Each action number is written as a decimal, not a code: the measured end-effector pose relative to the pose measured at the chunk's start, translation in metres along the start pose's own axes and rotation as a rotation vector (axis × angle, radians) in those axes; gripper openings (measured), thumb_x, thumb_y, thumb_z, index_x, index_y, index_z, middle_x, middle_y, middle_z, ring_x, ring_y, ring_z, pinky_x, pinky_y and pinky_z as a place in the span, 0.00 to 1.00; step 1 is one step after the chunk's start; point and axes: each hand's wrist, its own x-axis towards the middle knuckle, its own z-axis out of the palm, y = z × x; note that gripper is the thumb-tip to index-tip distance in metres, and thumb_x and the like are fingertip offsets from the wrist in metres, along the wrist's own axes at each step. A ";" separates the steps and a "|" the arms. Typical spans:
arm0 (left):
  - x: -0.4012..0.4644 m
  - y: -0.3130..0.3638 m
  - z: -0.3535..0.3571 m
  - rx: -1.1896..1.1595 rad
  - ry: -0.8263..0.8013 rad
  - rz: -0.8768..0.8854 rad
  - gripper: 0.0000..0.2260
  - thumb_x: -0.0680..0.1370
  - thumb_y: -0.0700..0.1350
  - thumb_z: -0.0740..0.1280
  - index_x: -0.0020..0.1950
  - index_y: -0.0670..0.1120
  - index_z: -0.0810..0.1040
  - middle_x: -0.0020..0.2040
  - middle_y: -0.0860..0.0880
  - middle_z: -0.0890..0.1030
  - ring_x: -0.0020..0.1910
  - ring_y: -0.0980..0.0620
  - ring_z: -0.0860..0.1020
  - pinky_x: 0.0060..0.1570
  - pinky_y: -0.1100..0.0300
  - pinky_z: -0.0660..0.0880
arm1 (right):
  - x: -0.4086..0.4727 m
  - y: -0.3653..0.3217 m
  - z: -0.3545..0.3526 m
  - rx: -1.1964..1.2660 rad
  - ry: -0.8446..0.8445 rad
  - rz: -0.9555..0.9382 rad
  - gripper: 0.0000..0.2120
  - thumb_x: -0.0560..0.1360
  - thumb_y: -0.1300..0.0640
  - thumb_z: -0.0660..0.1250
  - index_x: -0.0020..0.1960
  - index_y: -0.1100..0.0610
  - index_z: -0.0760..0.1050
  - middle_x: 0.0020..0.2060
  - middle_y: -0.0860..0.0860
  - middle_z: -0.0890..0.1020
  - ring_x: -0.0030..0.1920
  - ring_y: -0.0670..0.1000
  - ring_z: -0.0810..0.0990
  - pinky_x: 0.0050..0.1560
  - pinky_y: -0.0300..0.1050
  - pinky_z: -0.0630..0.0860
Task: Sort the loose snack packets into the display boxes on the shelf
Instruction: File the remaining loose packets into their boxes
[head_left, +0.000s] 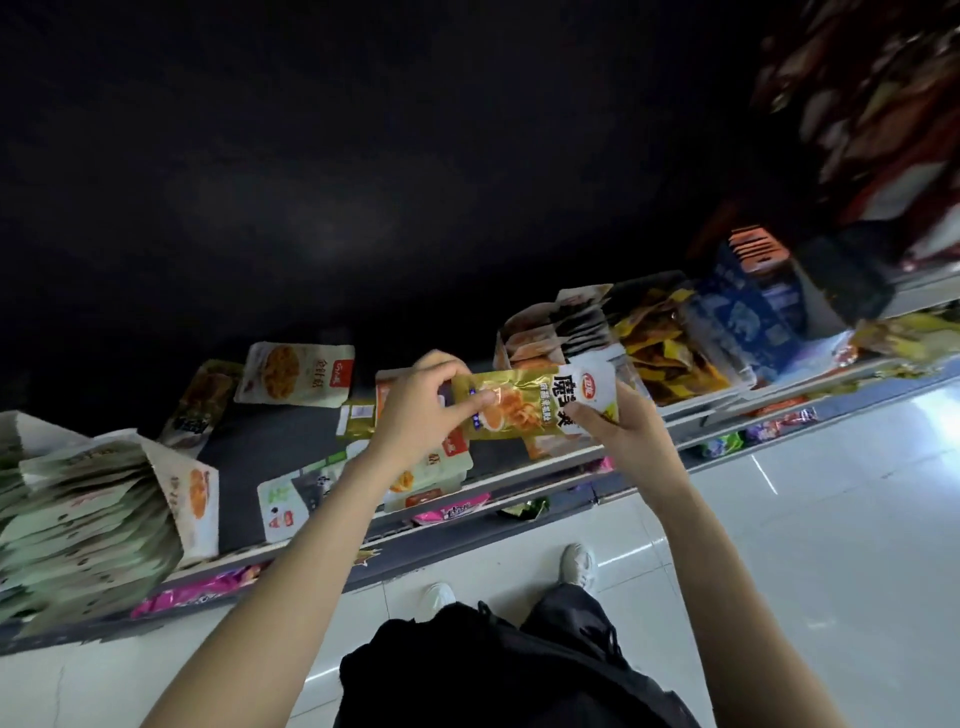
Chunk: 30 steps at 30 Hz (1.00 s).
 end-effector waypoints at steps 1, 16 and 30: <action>0.010 0.009 0.009 0.027 0.012 0.049 0.12 0.73 0.52 0.71 0.49 0.45 0.79 0.49 0.53 0.76 0.47 0.57 0.74 0.46 0.63 0.70 | -0.002 0.000 -0.013 -0.041 0.073 -0.044 0.03 0.77 0.60 0.67 0.48 0.54 0.78 0.40 0.49 0.83 0.42 0.53 0.81 0.41 0.48 0.76; 0.115 0.053 0.086 0.481 -0.060 0.141 0.27 0.73 0.50 0.69 0.70 0.53 0.64 0.72 0.54 0.63 0.69 0.49 0.63 0.68 0.53 0.57 | 0.097 0.024 -0.099 -0.968 0.339 -0.749 0.15 0.72 0.65 0.60 0.51 0.53 0.82 0.44 0.50 0.84 0.44 0.57 0.78 0.46 0.50 0.71; 0.109 0.052 0.101 0.630 -0.002 0.161 0.29 0.75 0.49 0.67 0.75 0.52 0.62 0.72 0.53 0.65 0.70 0.48 0.63 0.69 0.52 0.57 | 0.120 0.051 -0.077 -1.101 0.299 -0.908 0.11 0.68 0.69 0.68 0.45 0.56 0.81 0.44 0.53 0.82 0.42 0.55 0.80 0.48 0.46 0.69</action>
